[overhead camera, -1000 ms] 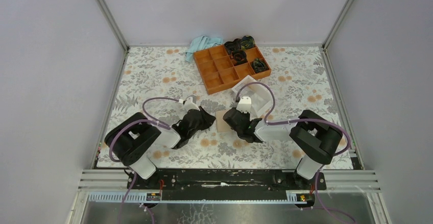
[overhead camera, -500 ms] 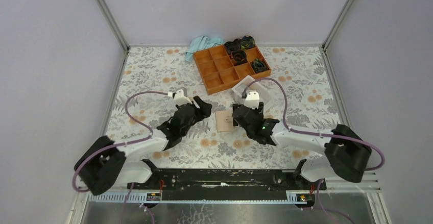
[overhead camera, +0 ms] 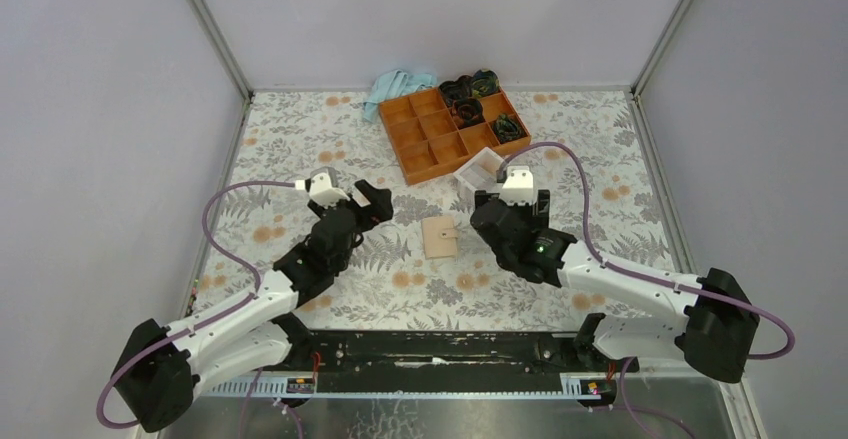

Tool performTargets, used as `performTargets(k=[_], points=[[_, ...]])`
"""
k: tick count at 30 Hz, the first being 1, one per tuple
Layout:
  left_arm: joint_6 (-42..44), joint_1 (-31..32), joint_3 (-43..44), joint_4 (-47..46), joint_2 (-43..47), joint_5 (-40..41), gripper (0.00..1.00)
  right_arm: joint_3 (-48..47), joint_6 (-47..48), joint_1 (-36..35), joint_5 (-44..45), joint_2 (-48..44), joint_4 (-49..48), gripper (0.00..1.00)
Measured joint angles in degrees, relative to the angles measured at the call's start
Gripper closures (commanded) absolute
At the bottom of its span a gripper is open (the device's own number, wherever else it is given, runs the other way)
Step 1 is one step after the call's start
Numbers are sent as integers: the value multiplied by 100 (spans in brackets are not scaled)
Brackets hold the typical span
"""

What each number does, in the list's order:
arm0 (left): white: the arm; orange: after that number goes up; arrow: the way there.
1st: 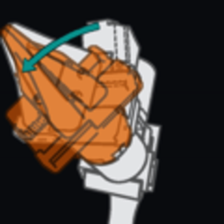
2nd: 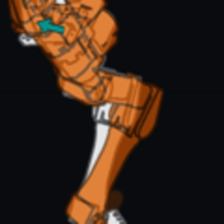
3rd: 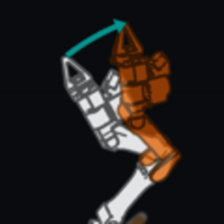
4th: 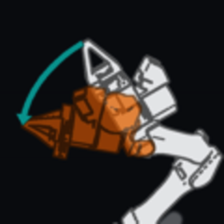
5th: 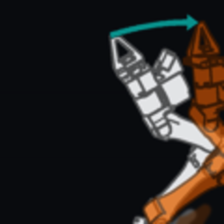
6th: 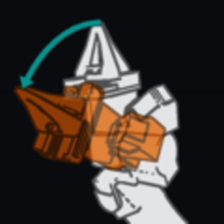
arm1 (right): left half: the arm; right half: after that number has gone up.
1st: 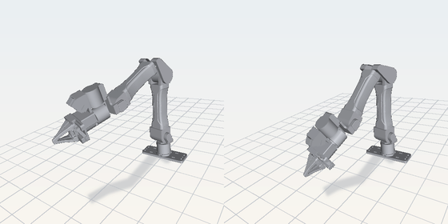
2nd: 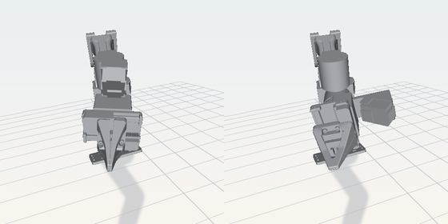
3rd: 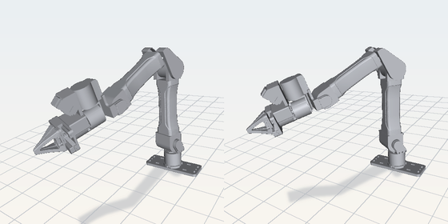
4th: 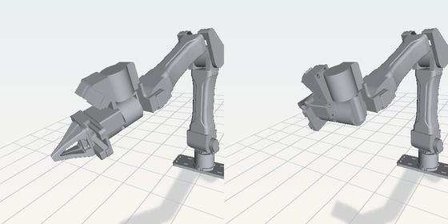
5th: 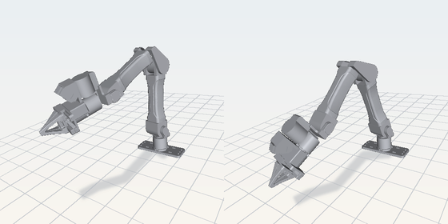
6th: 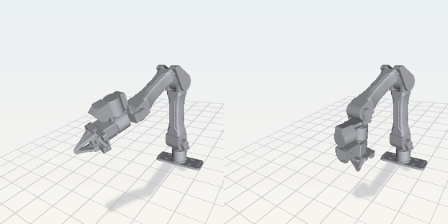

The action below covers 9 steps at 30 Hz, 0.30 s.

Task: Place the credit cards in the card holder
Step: Reset both arms

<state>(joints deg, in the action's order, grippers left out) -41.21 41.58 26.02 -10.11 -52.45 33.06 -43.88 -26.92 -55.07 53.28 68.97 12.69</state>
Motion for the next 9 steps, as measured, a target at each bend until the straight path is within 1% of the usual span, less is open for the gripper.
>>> performTargets(k=[5,9], points=[[55,0,0,107,-17,195,0,2,-181,0,442,-286,393,0],[85,0,0,107,-83,273,0,28,-227,2,605,-496,509,1]])
